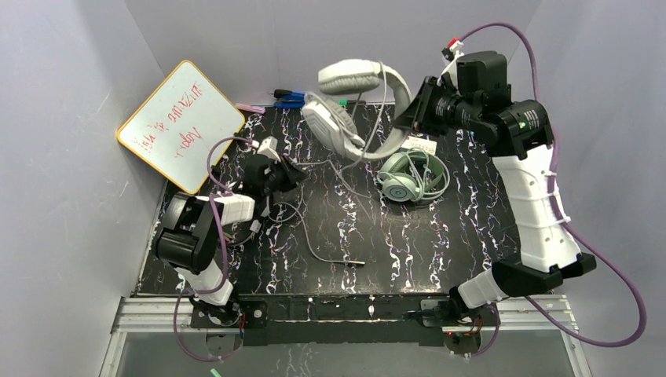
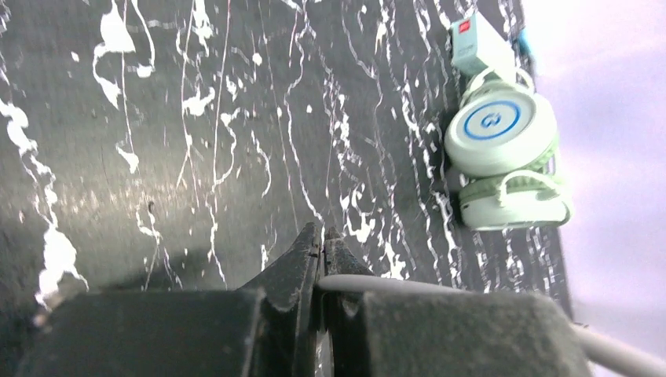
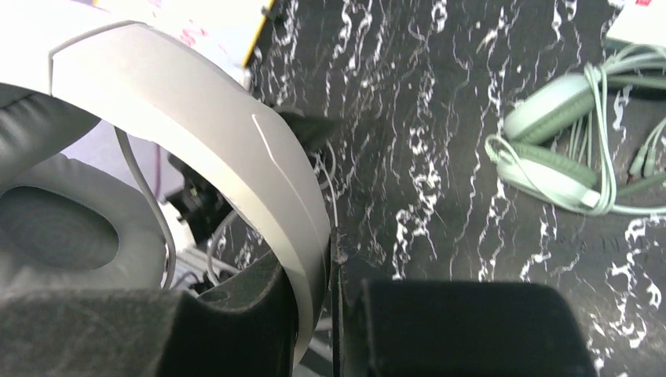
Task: Wrap the headphones
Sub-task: Wrap the headphones cable around the headphones.
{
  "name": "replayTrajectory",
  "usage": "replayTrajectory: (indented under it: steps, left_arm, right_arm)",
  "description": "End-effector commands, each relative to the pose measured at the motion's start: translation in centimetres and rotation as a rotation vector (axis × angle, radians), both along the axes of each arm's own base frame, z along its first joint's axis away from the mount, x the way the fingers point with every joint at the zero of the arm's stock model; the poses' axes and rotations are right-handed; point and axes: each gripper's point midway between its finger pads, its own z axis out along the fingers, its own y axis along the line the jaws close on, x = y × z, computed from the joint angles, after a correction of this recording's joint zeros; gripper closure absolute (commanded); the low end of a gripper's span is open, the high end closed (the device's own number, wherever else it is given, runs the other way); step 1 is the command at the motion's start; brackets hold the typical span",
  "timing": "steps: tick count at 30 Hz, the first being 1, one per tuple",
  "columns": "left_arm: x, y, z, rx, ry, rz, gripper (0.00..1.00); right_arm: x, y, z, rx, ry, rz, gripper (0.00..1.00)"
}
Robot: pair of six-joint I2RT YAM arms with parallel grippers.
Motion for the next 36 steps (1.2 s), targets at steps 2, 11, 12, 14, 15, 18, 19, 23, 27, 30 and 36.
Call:
replayTrajectory:
  steps: [2,11,12,14,15,18,19,23,27,30,36]
  left_arm:
    - [3.0,0.6,2.4,-0.103,0.031,0.001,1.00]
    - [12.2,3.9,8.4,-0.073,0.000,0.037,1.00]
    - [12.9,4.1,9.1,-0.070,-0.005,0.038,1.00]
    - [14.1,4.9,10.5,-0.061,-0.007,0.050,1.00]
    - [14.7,5.5,10.8,-0.052,0.000,0.060,1.00]
    - [16.3,6.8,12.5,-0.042,0.000,0.085,1.00]
    - [16.8,7.1,13.2,-0.044,-0.009,0.089,1.00]
    - [18.1,8.3,15.5,-0.058,-0.036,0.109,1.00]
    - [18.5,10.0,18.2,-0.063,-0.073,0.138,1.00]
    - [18.4,12.0,20.2,-0.068,-0.093,0.171,1.00]
    - [17.8,13.9,25.6,-0.125,-0.172,0.200,1.00]
  right_arm:
    - [-5.1,1.0,0.7,0.036,-0.056,0.248,0.99]
    - [-12.6,4.4,-8.1,-0.048,0.092,0.629,0.99]
    - [-13.3,4.6,-9.2,-0.069,0.102,0.649,0.99]
    - [-14.7,5.0,-10.8,-0.096,0.116,0.697,0.99]
    - [-15.4,5.2,-11.7,-0.108,0.126,0.722,0.99]
    - [-18.0,6.0,-14.1,-0.163,0.162,0.807,0.99]
    - [-18.6,6.2,-15.1,-0.195,0.177,0.824,0.99]
    - [-21.0,6.1,-19.9,-0.380,0.258,0.863,0.99]
    - [-20.6,4.4,-23.2,-0.533,0.321,0.800,0.99]
    - [-20.1,2.8,-24.9,-0.631,0.353,0.745,0.99]
    - [-18.4,0.3,-27.5,-0.826,0.394,0.643,0.99]
